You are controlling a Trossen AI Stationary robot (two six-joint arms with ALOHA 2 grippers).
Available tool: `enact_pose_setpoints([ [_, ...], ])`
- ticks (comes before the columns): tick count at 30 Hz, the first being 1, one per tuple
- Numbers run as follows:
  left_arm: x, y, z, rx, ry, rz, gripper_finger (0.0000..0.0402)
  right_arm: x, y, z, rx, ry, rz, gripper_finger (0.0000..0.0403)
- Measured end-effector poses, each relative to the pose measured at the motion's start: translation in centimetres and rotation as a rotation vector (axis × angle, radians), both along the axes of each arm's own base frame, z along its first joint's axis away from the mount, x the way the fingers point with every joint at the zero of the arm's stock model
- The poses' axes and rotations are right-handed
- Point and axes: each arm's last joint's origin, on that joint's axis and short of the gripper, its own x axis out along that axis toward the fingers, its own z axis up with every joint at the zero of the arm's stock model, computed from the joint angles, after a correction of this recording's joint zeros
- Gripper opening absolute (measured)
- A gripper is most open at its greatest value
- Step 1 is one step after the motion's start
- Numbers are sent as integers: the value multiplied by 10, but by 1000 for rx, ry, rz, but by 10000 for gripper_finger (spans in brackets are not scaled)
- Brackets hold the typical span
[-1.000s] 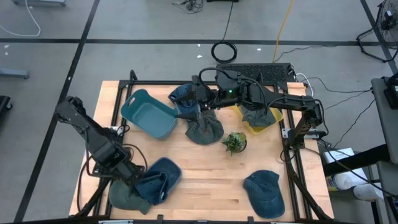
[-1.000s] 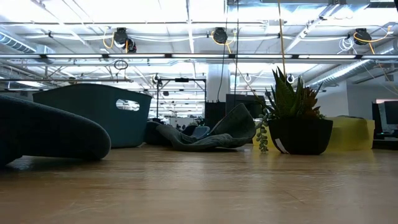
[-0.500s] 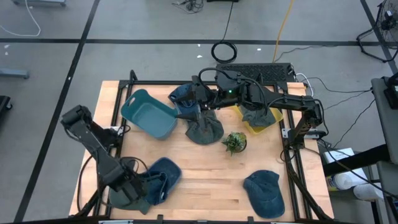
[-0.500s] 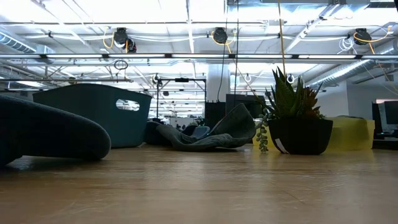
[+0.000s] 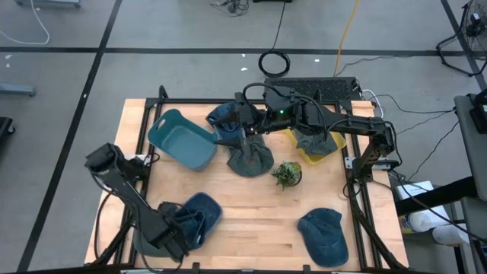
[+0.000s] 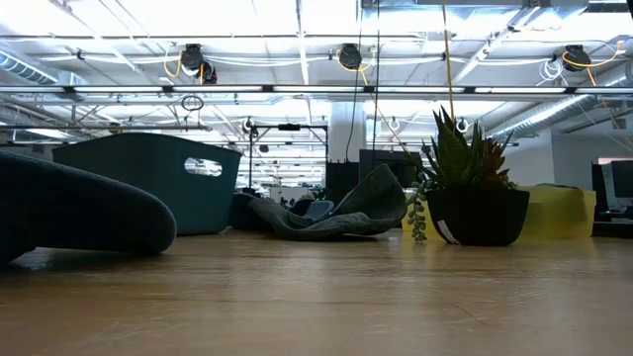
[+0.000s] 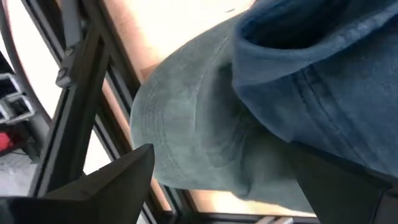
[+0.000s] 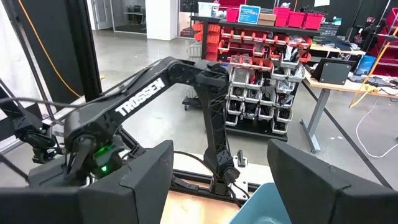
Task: Pick & Place hat
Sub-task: Put the bottom gray cap into the yellow bin
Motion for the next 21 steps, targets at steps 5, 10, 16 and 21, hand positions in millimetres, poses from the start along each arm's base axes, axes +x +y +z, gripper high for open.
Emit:
enact_pose_setpoints([
  [5,2,-5,-15,-17,-6,-19,379,0,0,0,0,0,0,247],
  [10,-5,-6,-27,-58,38,1,379,0,0,0,0,1,0,247],
  [16,-9,-2,-30,-40,74,-8,379,0,0,0,2,1,0,247],
  [21,-12,2,-35,-13,94,2,378,0,0,0,10,7,0,247],
])
